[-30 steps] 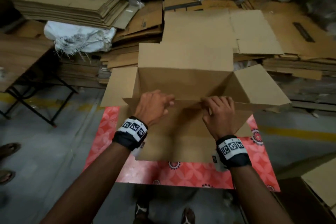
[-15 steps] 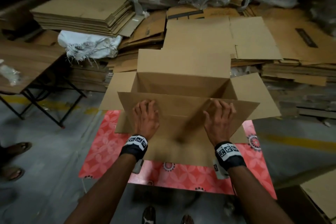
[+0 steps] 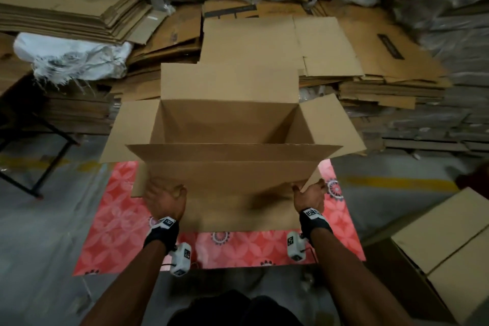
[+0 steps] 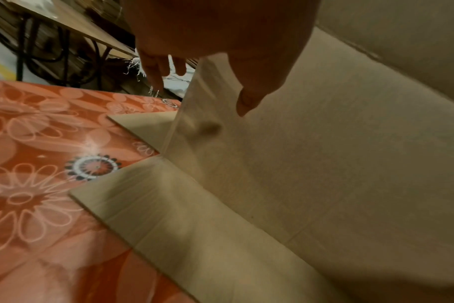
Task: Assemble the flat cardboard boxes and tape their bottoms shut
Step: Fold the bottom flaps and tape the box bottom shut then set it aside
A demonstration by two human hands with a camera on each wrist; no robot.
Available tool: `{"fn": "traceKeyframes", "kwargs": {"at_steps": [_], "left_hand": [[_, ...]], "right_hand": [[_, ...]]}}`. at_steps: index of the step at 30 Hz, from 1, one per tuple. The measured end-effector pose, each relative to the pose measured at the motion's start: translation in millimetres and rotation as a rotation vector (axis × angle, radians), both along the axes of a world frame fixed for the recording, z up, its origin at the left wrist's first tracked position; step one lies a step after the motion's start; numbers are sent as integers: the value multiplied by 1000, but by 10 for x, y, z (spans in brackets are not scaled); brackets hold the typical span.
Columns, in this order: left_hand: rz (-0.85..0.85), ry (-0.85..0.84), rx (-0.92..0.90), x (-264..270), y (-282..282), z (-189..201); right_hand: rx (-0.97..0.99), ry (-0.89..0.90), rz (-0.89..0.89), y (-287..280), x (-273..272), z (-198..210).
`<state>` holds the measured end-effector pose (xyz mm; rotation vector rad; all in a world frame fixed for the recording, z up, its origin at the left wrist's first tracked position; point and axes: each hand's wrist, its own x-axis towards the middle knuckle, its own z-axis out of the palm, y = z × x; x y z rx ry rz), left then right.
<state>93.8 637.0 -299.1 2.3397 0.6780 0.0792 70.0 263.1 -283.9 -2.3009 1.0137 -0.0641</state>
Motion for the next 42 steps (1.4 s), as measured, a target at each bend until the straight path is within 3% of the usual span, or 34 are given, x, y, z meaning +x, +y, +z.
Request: {"fn": "traceKeyframes", "kwargs": {"at_steps": [5,7,12,18,28,34,42], "left_hand": [[98,10,-120,192,-23,196],[41,4,-126,241,-17,267],[10,-49,-201,221,-58,426],[-42,-199,-122,361,65,684],[-193,-265,97,776,140,1278],[-276,-189,221,1018,183,1599],[-335,-81,220,1079,210,1808]], "right_hand": [[-35,-76,108,-120,133,-10],[-31,-77,141,-88,165,-14],[68,-215,54,78,247,65],[7,-338,84,147,494,381],[-153,-325,179,87,765,1047],[-216,-281,233,38,806,1369],[-255,-212,269,-103,901,1766]]}}
